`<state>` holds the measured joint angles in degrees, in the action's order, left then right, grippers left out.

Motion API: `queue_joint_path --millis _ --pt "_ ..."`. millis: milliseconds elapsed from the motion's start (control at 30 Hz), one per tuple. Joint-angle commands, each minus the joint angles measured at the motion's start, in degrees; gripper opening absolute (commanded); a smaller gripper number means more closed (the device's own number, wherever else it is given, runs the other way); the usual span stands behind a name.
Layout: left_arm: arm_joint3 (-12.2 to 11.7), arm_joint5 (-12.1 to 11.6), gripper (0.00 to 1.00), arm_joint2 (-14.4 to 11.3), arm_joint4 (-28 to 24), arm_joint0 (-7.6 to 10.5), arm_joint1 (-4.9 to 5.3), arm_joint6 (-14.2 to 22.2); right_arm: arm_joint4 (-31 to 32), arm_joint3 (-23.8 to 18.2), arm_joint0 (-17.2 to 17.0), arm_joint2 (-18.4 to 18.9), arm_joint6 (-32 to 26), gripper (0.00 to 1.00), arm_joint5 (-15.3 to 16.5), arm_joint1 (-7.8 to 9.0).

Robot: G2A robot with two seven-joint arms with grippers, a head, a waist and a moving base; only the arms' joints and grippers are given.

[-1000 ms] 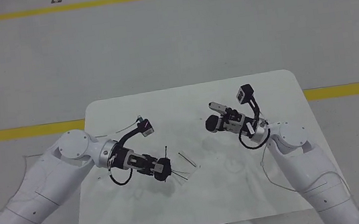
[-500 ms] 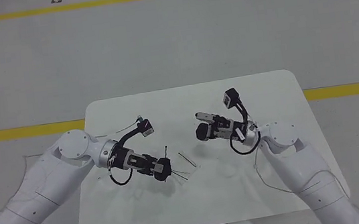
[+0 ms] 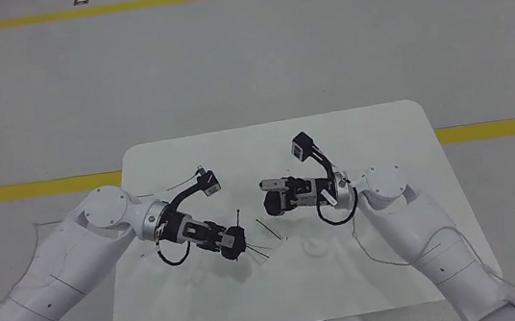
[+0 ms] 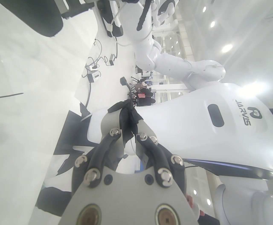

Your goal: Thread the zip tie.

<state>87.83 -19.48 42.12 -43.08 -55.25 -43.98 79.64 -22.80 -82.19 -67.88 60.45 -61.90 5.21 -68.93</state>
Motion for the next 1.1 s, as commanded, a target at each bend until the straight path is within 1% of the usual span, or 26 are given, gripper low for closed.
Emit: queue_joint_path --millis 0,67,167,267,400,700,867,1067 --pt "0.0 0.0 0.00 0.0 0.0 0.00 0.00 0.0 0.0 0.0 0.0 0.0 0.0 1.00 0.0 0.00" --pt "0.0 0.0 0.00 0.0 0.0 0.00 0.00 0.0 0.0 -0.1 -0.1 0.0 0.3 1.00 0.0 -0.01" --pt "0.0 0.0 0.00 0.0 0.0 0.00 0.00 0.0 -0.7 -1.5 -0.2 -0.3 0.6 1.00 0.6 -0.07" --pt "0.0 0.0 0.00 0.0 0.0 0.00 0.00 0.0 -2.7 -1.8 0.2 0.0 -0.1 1.00 0.9 -0.08" --pt "0.0 0.0 0.00 0.0 0.0 0.00 0.00 0.0 -6.3 -2.5 0.5 0.1 -1.5 1.00 0.5 -0.15" --pt "0.0 0.0 0.00 0.0 0.0 0.00 0.00 0.0 -6.4 -2.8 0.3 -0.1 -1.2 1.00 0.4 -0.18" --pt "0.0 0.0 0.00 0.0 0.0 0.00 0.00 0.0 -5.8 -4.2 0.2 -1.4 -0.1 1.00 -0.2 -0.34" --pt "0.0 0.0 0.00 0.0 0.0 0.00 0.00 0.0 -6.5 -3.6 0.5 -2.8 0.6 1.00 0.0 -0.63"
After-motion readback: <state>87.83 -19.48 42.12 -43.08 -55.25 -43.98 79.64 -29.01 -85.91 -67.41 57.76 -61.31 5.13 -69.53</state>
